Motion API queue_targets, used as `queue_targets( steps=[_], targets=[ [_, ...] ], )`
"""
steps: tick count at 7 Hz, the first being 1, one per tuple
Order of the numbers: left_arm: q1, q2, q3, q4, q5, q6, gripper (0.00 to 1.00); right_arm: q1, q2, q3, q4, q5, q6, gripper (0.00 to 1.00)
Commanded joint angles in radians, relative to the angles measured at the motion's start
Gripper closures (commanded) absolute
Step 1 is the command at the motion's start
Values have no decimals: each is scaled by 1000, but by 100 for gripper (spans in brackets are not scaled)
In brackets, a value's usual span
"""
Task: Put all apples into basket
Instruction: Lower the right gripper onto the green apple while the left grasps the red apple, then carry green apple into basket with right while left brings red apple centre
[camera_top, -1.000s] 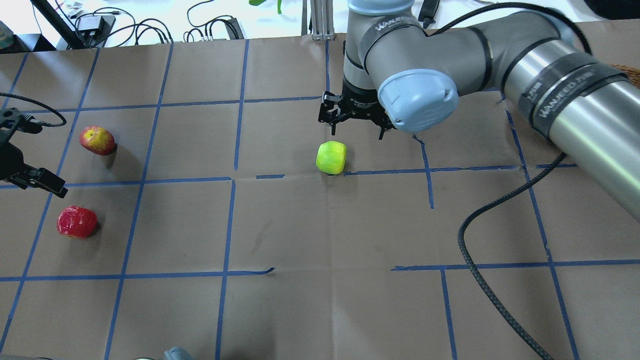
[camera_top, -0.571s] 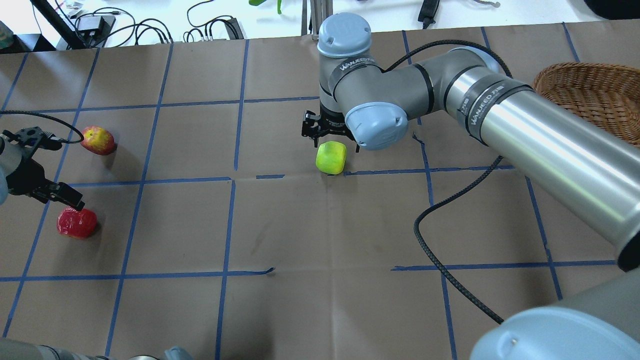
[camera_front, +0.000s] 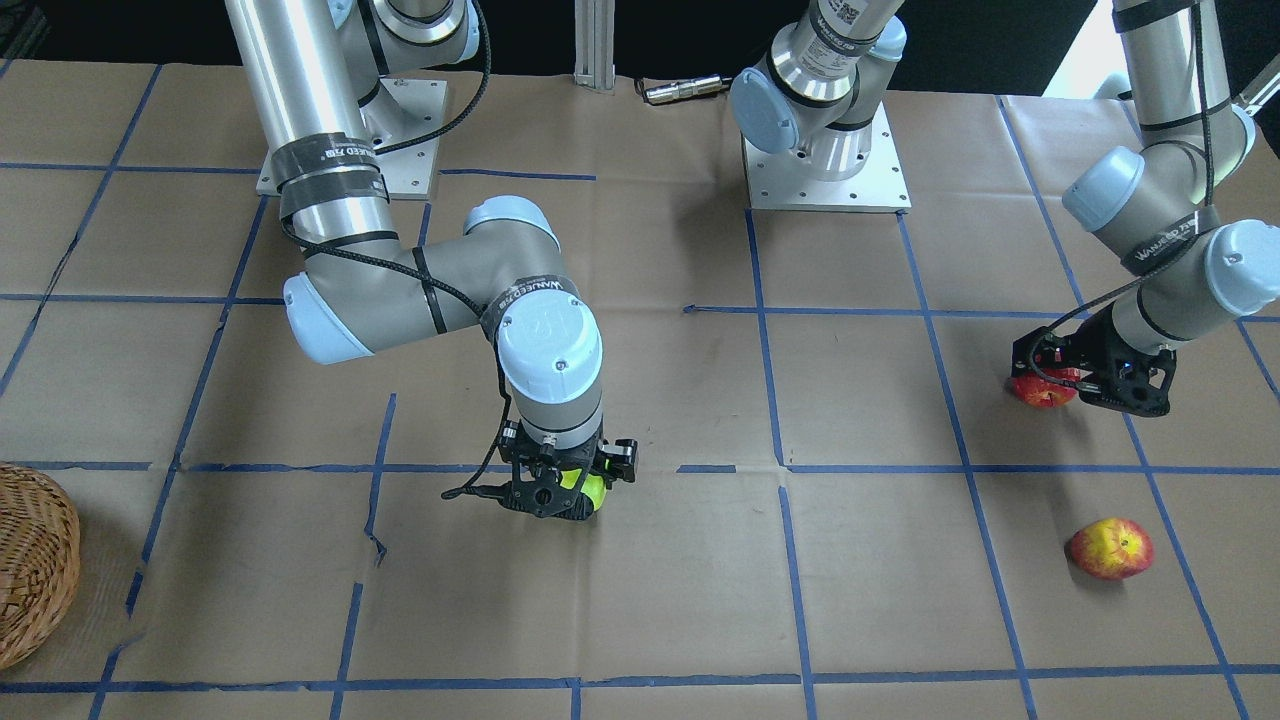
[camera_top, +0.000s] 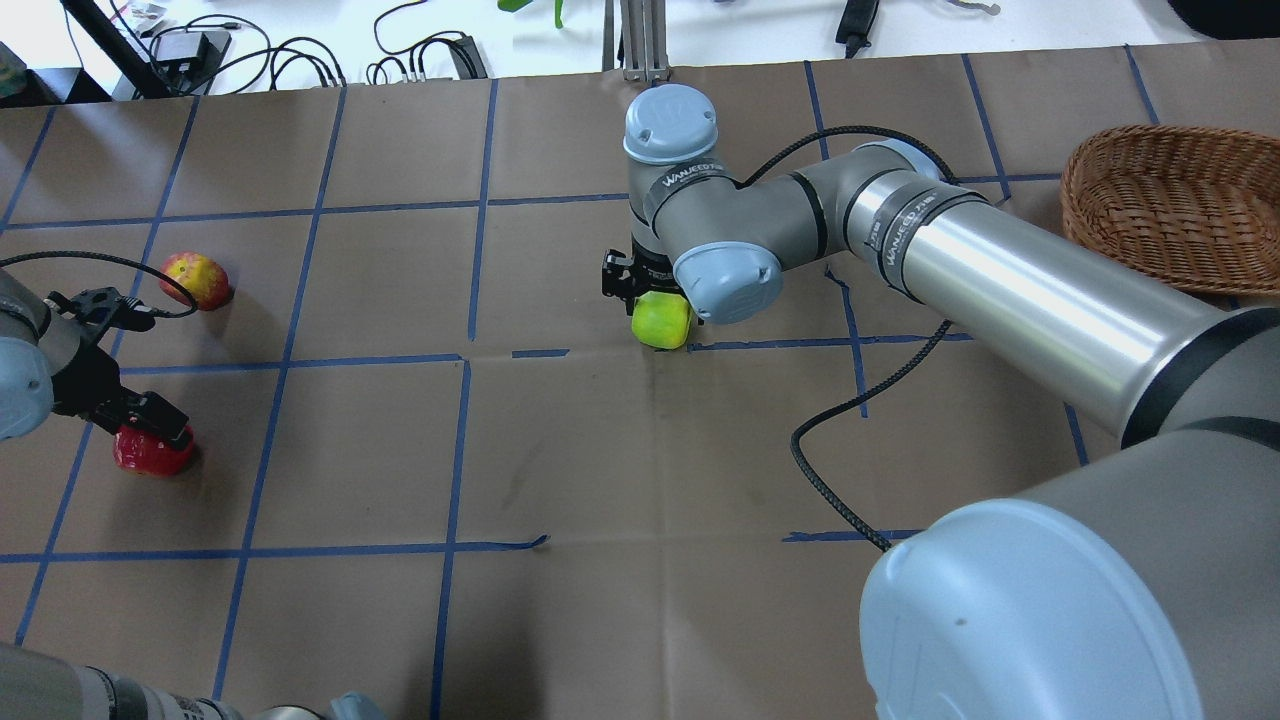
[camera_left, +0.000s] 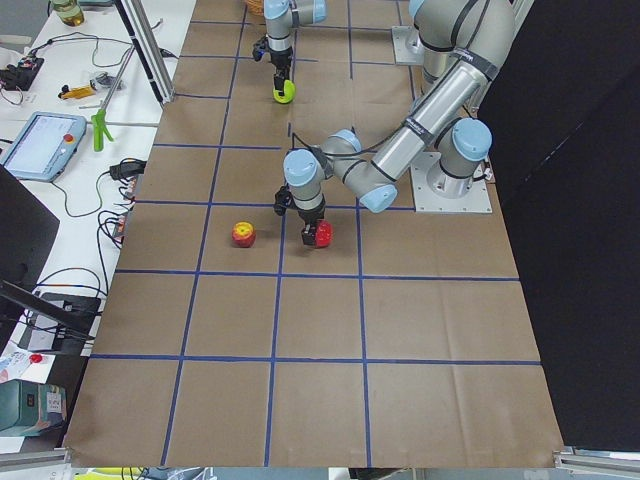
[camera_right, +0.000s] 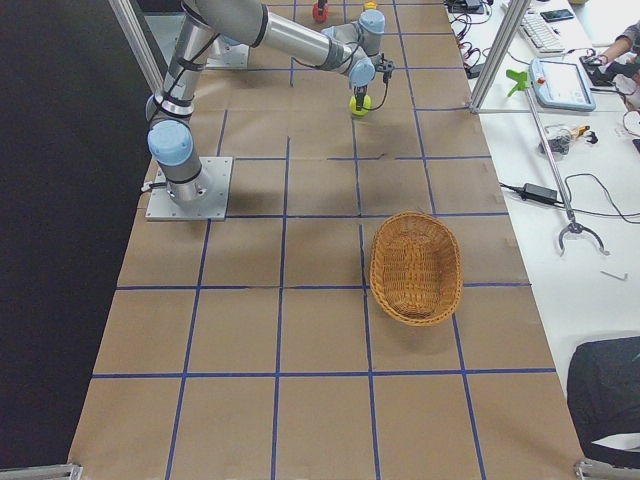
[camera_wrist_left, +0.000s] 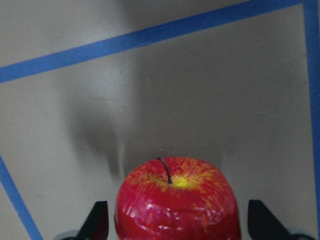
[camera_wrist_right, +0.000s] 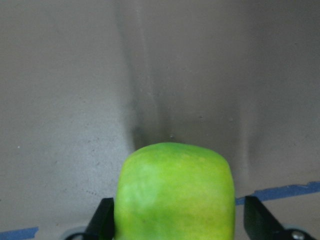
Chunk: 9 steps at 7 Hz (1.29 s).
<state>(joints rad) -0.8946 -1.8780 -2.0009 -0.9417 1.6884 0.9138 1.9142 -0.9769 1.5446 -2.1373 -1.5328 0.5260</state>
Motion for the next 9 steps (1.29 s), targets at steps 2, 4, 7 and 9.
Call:
queue_targets(
  steps=[2,4,7,9],
  targets=[
    [-15,3,-1,18,62,-54,61,-13,-29,-4,-1,-1,-4,82],
    [-36,81,13,-96,51,-114,66,-172,-133,3,57,-6,-146,85],
    [-406,301,62,-293,-8,-509,67,-536,-206,-9,172,8,-621,89],
    [-675,220,179,-358,-100,-796,67,-746,-186,-49,172,9,-904,91]
  ],
)
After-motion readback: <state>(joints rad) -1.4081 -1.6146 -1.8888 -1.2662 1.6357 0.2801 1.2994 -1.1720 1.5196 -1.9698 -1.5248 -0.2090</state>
